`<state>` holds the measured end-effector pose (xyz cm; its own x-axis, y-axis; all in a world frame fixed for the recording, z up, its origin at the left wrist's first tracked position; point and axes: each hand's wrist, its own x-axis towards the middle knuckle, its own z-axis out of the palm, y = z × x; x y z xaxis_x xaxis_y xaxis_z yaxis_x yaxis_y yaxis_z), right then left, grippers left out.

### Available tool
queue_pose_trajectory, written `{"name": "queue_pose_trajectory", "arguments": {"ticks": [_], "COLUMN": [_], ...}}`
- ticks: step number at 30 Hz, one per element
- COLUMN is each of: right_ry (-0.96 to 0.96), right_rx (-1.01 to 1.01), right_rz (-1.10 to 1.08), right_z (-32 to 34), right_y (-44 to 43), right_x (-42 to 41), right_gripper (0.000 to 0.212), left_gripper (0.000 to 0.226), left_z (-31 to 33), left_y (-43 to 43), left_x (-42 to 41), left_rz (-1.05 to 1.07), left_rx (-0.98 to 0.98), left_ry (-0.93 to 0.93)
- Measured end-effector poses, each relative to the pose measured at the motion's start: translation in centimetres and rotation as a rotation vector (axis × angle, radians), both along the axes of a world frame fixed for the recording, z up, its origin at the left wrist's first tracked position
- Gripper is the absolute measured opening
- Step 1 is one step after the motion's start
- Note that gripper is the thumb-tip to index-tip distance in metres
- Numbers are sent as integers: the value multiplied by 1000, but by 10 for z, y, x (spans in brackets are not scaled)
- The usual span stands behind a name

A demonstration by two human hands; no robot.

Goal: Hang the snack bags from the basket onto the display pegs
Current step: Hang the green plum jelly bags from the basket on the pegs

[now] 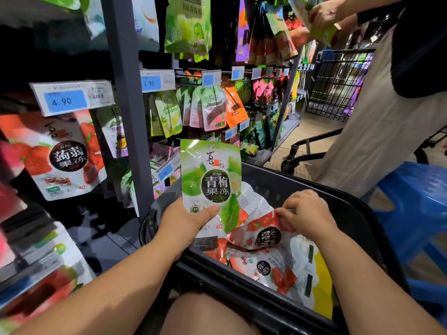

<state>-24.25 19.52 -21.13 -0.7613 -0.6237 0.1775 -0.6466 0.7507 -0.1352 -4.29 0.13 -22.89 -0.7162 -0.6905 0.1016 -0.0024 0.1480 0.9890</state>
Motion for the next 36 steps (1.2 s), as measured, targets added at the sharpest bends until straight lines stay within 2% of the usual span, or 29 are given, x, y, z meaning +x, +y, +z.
{"name": "queue_pose_trajectory", "arguments": {"ticks": [3,5,8,14,17,19,22,25,27,29,34,36], "right_ry": [-174,-137,-139,-296,-317,-342,-404,-434,-492,-561,-572,-575], "right_rx": [27,67,12,-549,-796,-955,-1146,-1310,-1397,-1420,-1303,-1289], "right_rz": [-67,-76,-78,-47,-16,8,46,120,163,178,212,233], "right_z": [0,1,-2,-7,3,15,42,71,83,87,88,89], "right_y": [0,-1,2,9,9,9,3,-10,-21,-35,-62,-70], "right_x": [4,4,0,-8,4,15,40,68,82,95,125,135], "right_gripper": [28,27,27,29,32,33,30,28,27,27,29,29], "left_gripper": [31,31,30,44,31,34,51,38,41,51,21,30], "left_z": [0,0,0,7,14,21,32,40,50,61,83,92], "left_y": [1,1,1,5,3,3,6,12,18,21,19,14], "left_x": [0,-1,-3,4,11,15,21,25,31,36,51,62], "left_rz": [4,32,97,228,259,243,170,97,74,46,57,77], "left_rx": [29,61,163,193,224,242,298,372,427,466,380,348], "left_ry": [46,82,136,156,164,165,189,206,221,241,322,347]}}
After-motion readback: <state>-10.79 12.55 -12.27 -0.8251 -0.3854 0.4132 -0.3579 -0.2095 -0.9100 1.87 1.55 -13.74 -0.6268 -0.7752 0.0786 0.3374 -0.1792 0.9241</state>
